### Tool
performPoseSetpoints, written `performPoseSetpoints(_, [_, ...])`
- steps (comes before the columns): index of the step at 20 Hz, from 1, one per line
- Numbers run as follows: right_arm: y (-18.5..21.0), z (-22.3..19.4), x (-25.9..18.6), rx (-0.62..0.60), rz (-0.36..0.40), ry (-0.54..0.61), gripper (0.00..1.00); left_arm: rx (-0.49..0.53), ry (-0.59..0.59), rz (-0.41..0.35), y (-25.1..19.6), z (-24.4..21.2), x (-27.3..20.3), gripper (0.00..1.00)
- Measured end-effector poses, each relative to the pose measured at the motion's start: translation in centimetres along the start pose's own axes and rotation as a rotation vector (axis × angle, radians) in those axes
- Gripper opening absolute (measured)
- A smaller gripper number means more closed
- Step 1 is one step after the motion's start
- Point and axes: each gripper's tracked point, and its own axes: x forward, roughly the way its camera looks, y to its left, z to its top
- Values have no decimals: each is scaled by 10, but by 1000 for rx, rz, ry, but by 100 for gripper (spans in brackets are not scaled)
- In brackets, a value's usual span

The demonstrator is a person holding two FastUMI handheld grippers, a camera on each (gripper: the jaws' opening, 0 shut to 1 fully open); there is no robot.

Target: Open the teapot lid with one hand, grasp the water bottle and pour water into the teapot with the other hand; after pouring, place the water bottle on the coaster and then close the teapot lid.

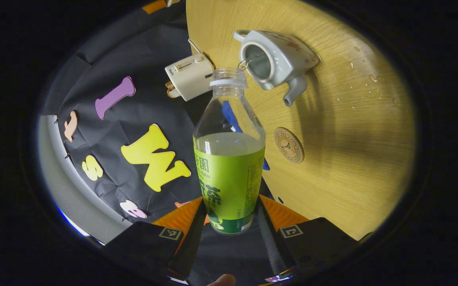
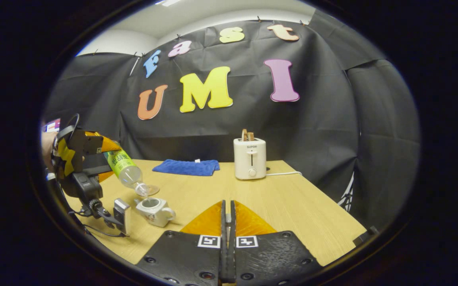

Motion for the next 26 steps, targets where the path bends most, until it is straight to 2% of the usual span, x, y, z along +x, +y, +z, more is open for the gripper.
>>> performPoseSetpoints(21, [2, 1, -5, -7, 17, -8, 0, 150, 58, 50, 26, -11, -4, 74])
performPoseSetpoints(26, [1, 1, -5, -7, 17, -10, 0, 151, 60, 71, 32, -8, -6, 74])
